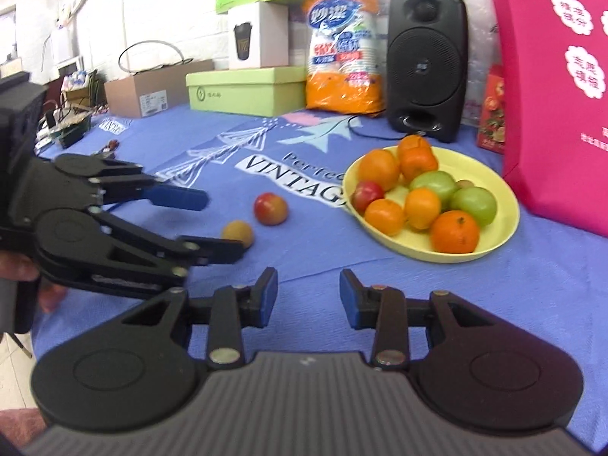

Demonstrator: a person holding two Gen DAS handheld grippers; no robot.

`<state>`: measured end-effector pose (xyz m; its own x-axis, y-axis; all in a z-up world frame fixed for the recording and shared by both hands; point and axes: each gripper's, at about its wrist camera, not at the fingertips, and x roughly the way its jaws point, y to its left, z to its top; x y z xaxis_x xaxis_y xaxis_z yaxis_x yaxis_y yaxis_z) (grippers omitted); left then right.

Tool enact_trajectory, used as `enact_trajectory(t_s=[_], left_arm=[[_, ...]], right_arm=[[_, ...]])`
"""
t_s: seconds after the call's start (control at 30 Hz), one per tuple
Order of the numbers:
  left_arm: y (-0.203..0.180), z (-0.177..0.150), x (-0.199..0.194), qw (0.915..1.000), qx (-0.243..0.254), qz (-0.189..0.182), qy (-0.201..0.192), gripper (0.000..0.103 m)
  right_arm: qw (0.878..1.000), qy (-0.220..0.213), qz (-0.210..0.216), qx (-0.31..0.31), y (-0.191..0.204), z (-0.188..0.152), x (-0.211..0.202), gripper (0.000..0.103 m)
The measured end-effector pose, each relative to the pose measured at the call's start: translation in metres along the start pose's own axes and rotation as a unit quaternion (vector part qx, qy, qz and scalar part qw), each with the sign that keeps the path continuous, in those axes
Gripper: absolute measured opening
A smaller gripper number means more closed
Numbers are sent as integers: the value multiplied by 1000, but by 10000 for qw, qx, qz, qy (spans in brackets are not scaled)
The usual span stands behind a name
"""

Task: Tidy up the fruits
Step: 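Grasp a small kiwi with the left tool while the right tool grasps a red plum, then carry both fruits over the yellow plate and open both tools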

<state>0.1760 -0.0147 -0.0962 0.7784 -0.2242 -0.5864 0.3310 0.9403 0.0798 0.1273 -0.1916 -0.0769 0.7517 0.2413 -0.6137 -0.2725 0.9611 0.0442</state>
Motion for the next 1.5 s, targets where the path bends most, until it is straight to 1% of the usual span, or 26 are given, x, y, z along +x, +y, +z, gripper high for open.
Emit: enact_trajectory(t_s=[0.03,0.1,0.13,0.23,0.4,0.57,0.73,0.9,0.93,0.97,1.03,1.17,1.37,1.5], left_arm=[[1,0,4,10000,-27,-43,57,44],[6,-3,10,9997,-161,-155,64,42],[9,-2,11,9995,-235,-190,68,38],[14,-2,13,9995,-277,-159,68,24],[30,-6,6,9989,-454,-9,103,24],[44,-12,-5,9989,-387,212,145,24],[60,-18,-11,9979,-604,186,133,24],[62,-21,-12,9974,-687,194,102,24],[63,-21,-12,9972,-720,184,95,24],[63,-22,-13,9970,-754,168,91,24],[64,-22,-13,9965,-817,146,89,24],[61,-23,-17,9967,-793,132,79,24],[53,-26,-23,9968,-792,25,41,24],[46,-25,-26,9962,-857,-160,81,24]], right_arm=[[10000,31,-26,-9,0,1,1,35],[10000,86,-28,31,-5,2,5,36],[9999,101,-23,53,-7,3,6,38],[9999,132,25,47,-9,9,14,39],[9997,161,64,-196,3,25,36,39],[9985,293,-32,-472,21,39,66,39],[9973,415,-70,-609,32,47,93,39],[9976,414,-53,-549,35,55,109,39],[9975,409,-51,-571,36,55,110,36],[9974,397,-5,-599,37,55,110,30],[9972,367,-48,-649,39,54,108,30],[9983,335,23,-480,36,48,94,29],[9997,198,37,-128,29,28,60,29],[9999,81,-53,68,25,13,37,29]])
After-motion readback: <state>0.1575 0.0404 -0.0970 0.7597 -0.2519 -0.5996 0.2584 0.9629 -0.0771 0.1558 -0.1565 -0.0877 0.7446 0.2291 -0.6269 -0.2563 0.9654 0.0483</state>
